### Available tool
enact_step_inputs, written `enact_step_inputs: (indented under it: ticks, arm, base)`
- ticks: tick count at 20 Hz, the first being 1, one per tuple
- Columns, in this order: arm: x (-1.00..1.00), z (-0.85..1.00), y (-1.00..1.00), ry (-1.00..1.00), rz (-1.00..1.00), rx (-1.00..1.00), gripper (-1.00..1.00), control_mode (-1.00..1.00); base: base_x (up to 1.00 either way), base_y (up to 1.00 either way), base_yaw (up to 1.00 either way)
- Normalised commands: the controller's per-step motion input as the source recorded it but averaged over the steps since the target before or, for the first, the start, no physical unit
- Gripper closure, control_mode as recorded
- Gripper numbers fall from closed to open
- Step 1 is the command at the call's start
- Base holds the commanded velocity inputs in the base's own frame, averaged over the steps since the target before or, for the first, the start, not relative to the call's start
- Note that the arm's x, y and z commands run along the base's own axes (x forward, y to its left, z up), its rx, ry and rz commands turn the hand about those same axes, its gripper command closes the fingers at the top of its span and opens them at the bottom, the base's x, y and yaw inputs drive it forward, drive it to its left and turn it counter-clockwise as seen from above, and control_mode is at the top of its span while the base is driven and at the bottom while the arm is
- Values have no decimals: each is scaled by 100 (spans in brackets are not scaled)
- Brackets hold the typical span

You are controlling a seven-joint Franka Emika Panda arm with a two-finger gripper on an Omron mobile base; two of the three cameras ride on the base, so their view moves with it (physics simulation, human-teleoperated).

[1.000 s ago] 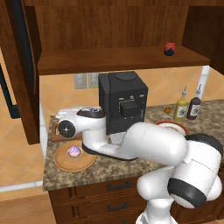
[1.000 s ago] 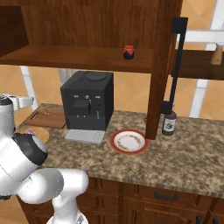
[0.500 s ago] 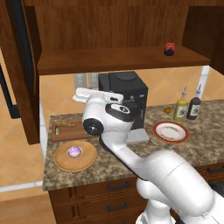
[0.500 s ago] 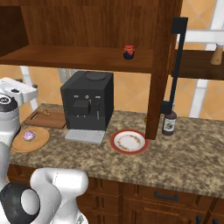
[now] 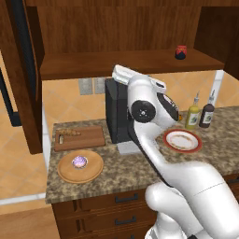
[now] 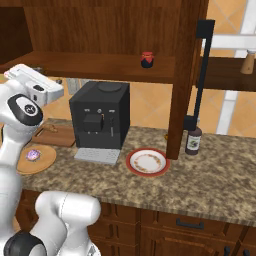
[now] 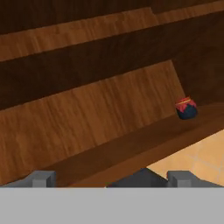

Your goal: From the different types of pastries on the counter, select a croissant and place it on the cutting board. Then retrieve a jar of jam from the cabinet and place it alongside the croissant on the cutting board.

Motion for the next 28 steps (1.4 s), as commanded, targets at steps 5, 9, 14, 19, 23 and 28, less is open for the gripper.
enact_step_inputs:
  ticks: [5, 9, 14, 19, 23, 28]
  arm:
    - [0, 59, -100, 22, 0, 3, -100, -100]
    - [1, 70, -100, 25, 0, 0, -100, -100]
    - [17, 39, -100, 31, 3, -1, -100, -100]
    - [15, 3, -34, 13, 9, -8, -100, -100]
    - [0, -11, -4, 0, 1, -7, -100, -100]
    - [0, -50, -2, 0, 2, -39, -100, -100]
  base:
    - [0, 0, 0]
    - [0, 0, 0]
    - [0, 0, 0]
    - [0, 0, 0]
    - [0, 0, 0]
    - [0, 0, 0]
